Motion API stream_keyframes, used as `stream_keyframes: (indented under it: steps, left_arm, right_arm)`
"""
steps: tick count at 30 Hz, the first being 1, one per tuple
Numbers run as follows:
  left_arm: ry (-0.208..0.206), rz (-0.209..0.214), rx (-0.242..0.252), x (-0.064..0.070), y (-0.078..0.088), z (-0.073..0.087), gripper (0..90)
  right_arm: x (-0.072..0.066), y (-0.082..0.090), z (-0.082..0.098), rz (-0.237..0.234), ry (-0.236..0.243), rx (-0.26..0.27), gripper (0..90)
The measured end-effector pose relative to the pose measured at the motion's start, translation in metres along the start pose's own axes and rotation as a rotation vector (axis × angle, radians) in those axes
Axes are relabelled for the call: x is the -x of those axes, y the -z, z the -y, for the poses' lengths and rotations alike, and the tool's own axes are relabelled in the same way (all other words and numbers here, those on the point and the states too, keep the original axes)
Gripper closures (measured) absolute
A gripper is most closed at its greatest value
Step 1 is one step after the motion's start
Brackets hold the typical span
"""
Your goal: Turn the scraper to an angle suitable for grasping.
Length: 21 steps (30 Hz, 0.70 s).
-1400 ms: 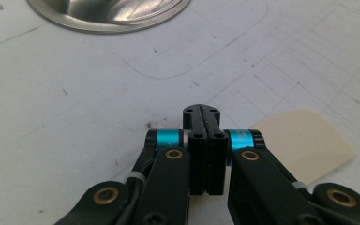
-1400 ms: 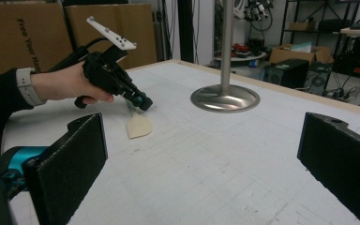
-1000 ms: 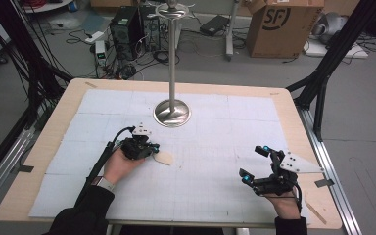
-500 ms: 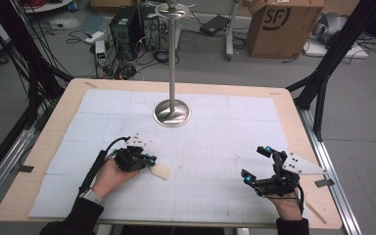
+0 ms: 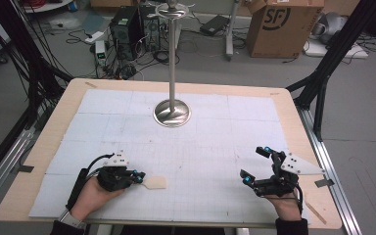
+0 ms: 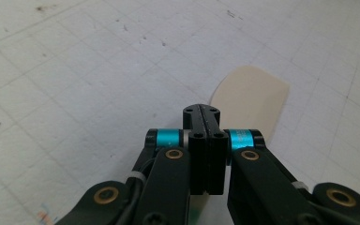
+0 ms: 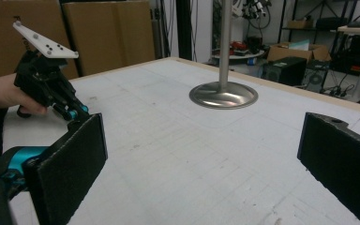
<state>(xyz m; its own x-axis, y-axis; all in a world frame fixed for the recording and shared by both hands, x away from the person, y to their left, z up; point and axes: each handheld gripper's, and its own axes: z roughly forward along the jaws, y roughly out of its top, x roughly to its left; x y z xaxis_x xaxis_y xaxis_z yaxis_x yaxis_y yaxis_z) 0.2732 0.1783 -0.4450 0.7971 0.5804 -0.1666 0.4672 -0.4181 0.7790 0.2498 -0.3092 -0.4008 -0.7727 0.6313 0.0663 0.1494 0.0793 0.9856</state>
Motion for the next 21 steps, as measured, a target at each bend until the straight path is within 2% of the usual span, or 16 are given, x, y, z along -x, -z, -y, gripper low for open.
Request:
stream_keyframes:
  steps: [3,5,9,13,19,21]
  left_arm:
    - [0.0,-0.004,0.073,0.006,0.014,0.001,90.0]
    - [-0.012,-0.008,0.084,0.012,0.025,0.005,90.0]
    - [-0.023,-0.03,0.05,0.016,0.039,0.021,90.0]
    - [0.006,-0.043,0.035,0.012,0.047,0.034,90.0]
    - [-0.006,-0.081,-0.021,0.004,0.042,0.036,90.0]
    - [-0.019,-0.099,-0.019,0.001,0.04,0.034,90.0]
  right_arm:
    - [0.0,-0.002,0.0,-0.004,0.004,0.0,0.2]
    - [-0.001,-0.003,0.0,-0.007,0.003,-0.004,0.2]
    - [0.001,-0.004,0.0,-0.006,0.001,-0.001,0.2]
    - [-0.001,-0.007,0.001,-0.014,0.003,-0.011,0.2]
    - [-0.002,-0.011,-0.001,-0.02,0.011,-0.01,0.2]
    - [-0.002,-0.011,-0.001,-0.021,0.006,-0.013,0.2]
